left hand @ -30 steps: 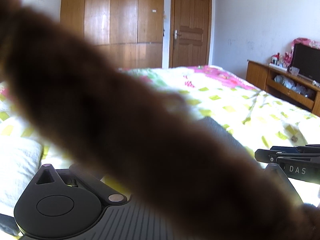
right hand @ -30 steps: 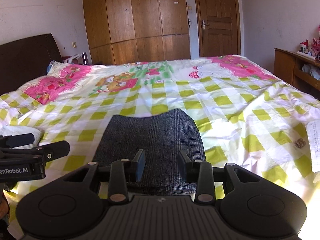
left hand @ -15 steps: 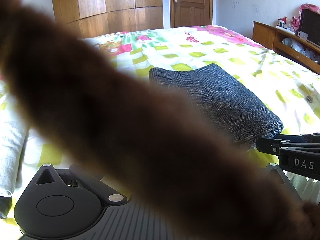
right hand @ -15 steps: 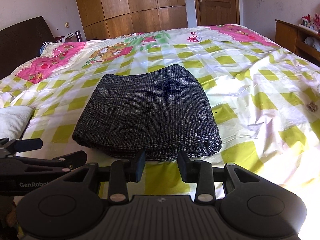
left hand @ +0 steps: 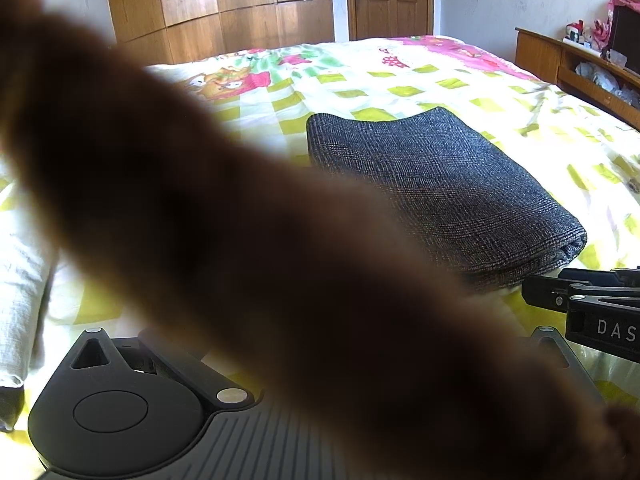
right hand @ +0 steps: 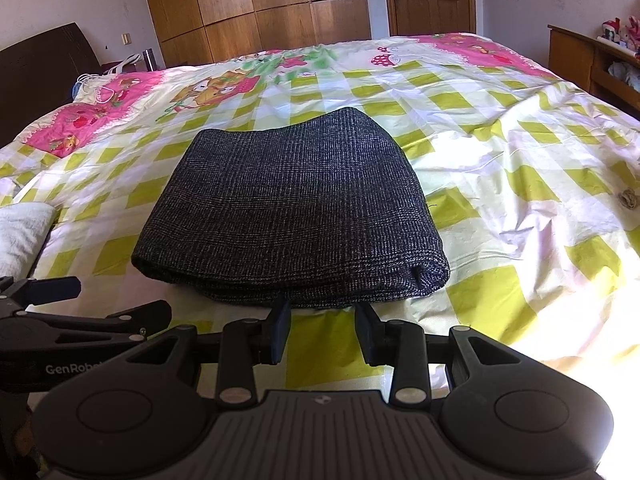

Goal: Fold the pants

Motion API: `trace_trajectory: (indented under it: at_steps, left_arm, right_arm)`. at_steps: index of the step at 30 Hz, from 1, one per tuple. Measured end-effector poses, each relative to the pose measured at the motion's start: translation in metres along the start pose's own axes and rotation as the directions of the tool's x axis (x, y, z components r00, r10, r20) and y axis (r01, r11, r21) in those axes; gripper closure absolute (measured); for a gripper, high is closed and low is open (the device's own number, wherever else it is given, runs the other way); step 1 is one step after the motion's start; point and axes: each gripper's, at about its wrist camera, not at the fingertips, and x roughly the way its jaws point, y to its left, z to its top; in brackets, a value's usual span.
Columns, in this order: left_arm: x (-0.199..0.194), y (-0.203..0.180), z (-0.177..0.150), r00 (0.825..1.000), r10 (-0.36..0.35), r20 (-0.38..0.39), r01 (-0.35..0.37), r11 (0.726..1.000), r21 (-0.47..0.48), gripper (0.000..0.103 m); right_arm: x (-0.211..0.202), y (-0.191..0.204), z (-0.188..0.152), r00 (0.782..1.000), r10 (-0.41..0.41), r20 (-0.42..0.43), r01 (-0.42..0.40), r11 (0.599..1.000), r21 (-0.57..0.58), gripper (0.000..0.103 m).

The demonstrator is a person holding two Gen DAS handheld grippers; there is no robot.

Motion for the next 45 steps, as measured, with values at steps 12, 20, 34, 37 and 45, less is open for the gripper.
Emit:
trace_trajectory:
  at_steps: [12,20,34,37,45]
  left_arm:
    - [-0.003,0.006,0.0,1.0,-0.022,0.011,0.022,0.999,-0.045,0.0]
    - [0.001,0.009,-0.001,1.0,-0.025,-0.005,0.024,0.998,-0.058,0.0]
    - [0.003,0.006,-0.003,0.999,-0.029,-0.018,0.028,0.998,-0.052,0.0]
    - [0.003,0.006,-0.003,0.999,-0.033,-0.023,0.032,0.998,-0.05,0.0]
    - [0.005,0.006,-0.002,0.999,-0.031,-0.033,0.029,0.998,-0.053,0.0]
  right_arm:
    - [-0.007,0.008,-0.003,0.999,0.007,0.032,-0.005,0.998,-0.058,0.055]
    - [-0.008,0.01,-0.004,0.999,0.03,0.024,-0.028,0.997,-0.069,0.055]
    - [-0.005,0.011,-0.004,0.999,0.034,0.006,-0.033,0.997,-0.074,0.055]
    - [-0.005,0.011,-0.004,0.999,0.036,0.005,-0.035,0.996,-0.077,0.055]
    - [-0.004,0.011,-0.005,0.999,0.037,0.002,-0.036,0.997,-0.075,0.055]
